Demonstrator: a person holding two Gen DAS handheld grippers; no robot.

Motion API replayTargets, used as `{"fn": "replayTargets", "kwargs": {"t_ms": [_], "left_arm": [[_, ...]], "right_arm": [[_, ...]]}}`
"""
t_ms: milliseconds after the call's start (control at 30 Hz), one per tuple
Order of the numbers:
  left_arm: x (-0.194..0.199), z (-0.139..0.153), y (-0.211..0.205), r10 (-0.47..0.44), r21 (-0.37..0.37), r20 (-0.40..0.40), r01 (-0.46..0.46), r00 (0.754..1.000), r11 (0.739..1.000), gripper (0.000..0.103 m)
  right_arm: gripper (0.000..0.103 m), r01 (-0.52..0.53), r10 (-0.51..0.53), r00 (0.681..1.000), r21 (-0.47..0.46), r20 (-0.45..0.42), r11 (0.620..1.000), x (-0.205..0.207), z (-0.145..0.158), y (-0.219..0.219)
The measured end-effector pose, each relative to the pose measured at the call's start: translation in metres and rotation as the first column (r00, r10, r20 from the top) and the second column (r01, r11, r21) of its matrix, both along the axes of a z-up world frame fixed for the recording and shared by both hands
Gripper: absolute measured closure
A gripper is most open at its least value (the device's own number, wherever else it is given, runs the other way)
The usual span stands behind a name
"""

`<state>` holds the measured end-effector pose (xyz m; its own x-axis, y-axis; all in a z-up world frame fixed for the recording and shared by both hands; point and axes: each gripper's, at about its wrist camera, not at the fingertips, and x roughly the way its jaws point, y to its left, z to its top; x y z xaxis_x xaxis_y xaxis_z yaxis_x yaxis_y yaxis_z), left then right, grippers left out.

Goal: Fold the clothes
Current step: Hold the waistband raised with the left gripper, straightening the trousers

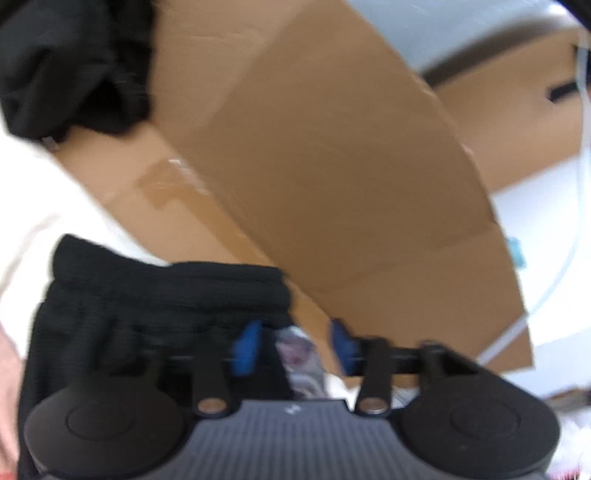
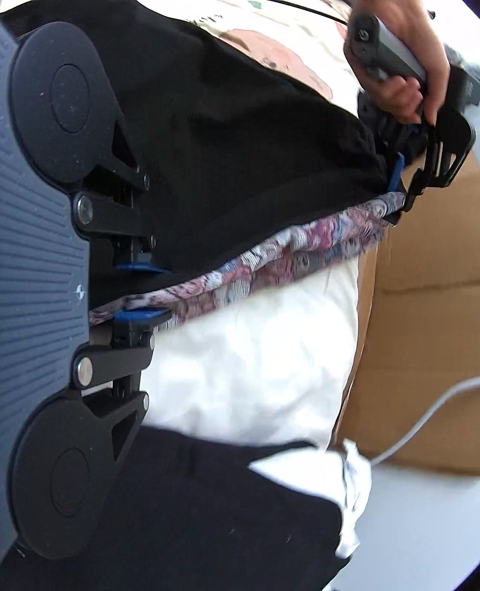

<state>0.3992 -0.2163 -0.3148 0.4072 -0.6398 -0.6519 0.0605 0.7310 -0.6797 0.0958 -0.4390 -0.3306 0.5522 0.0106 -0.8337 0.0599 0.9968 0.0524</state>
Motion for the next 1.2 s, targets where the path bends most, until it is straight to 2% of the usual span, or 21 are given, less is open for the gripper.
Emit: {"fn": "replayTargets", "kwargs": {"t_ms": [267, 400, 567, 633, 667, 700, 800, 1000, 1133, 1167, 1200], "left_arm": [[-0.014, 0.005, 0.000, -0.098, 0.065, 0.049, 0.095, 0.994, 0.993, 0.044], [-0.020, 0.003, -0.003, -0.140, 0.072, 0.035, 0.137, 0.990, 0.988, 0.044], [-0.024, -0.006, -0.016, -0.132, 0.105, 0.015, 0.129, 0.991, 0.986, 0.045], [-0.023, -0.010, -0.023, -0.133, 0.113, 0.010, 0.131, 0.991, 0.985, 0.057], [-0.023, -0.011, -0.027, -0.134, 0.122, 0.011, 0.131, 0.991, 0.984, 0.066], [-0.022, -0.013, -0.029, -0.131, 0.127, 0.011, 0.128, 0.991, 0.984, 0.075], [-0.018, -0.017, -0.037, -0.116, 0.135, 0.008, 0.114, 0.993, 0.984, 0.082], [-0.006, -0.028, -0.046, -0.108, 0.145, -0.004, 0.107, 0.994, 0.984, 0.083], [-0.003, -0.029, -0.043, -0.101, 0.124, -0.023, 0.103, 0.995, 0.987, 0.083], [-0.003, -0.026, -0.043, -0.117, 0.124, -0.021, 0.118, 0.993, 0.985, 0.077], [-0.004, -0.023, -0.042, -0.138, 0.126, -0.016, 0.139, 0.990, 0.982, 0.066]], "right_arm": [[0.073, 0.035, -0.034, 0.999, -0.020, 0.030, 0.999, -0.008, 0.004, -0.012], [0.073, 0.025, -0.024, 0.999, -0.017, 0.026, 1.000, -0.004, 0.005, -0.009], [0.073, -0.007, 0.007, 1.000, -0.020, 0.024, 1.000, 0.000, 0.003, -0.004], [0.081, -0.019, 0.019, 1.000, -0.017, 0.020, 1.000, 0.002, 0.001, -0.006], [0.093, -0.023, 0.023, 1.000, -0.014, 0.021, 1.000, 0.002, 0.000, -0.007], [0.098, -0.027, 0.027, 0.999, -0.011, 0.021, 1.000, 0.002, 0.000, -0.008], [0.099, -0.045, 0.045, 0.999, -0.013, 0.014, 0.999, 0.002, -0.001, -0.011], [0.098, -0.010, 0.010, 1.000, -0.009, -0.017, 1.000, 0.006, -0.006, -0.017], [0.096, 0.005, -0.005, 1.000, -0.006, -0.029, 1.000, 0.006, -0.006, -0.019], [0.093, 0.006, -0.006, 1.000, -0.004, -0.030, 1.000, 0.006, -0.006, -0.019], [0.086, 0.011, -0.011, 1.000, 0.000, -0.025, 1.000, 0.005, -0.004, -0.020]]}}
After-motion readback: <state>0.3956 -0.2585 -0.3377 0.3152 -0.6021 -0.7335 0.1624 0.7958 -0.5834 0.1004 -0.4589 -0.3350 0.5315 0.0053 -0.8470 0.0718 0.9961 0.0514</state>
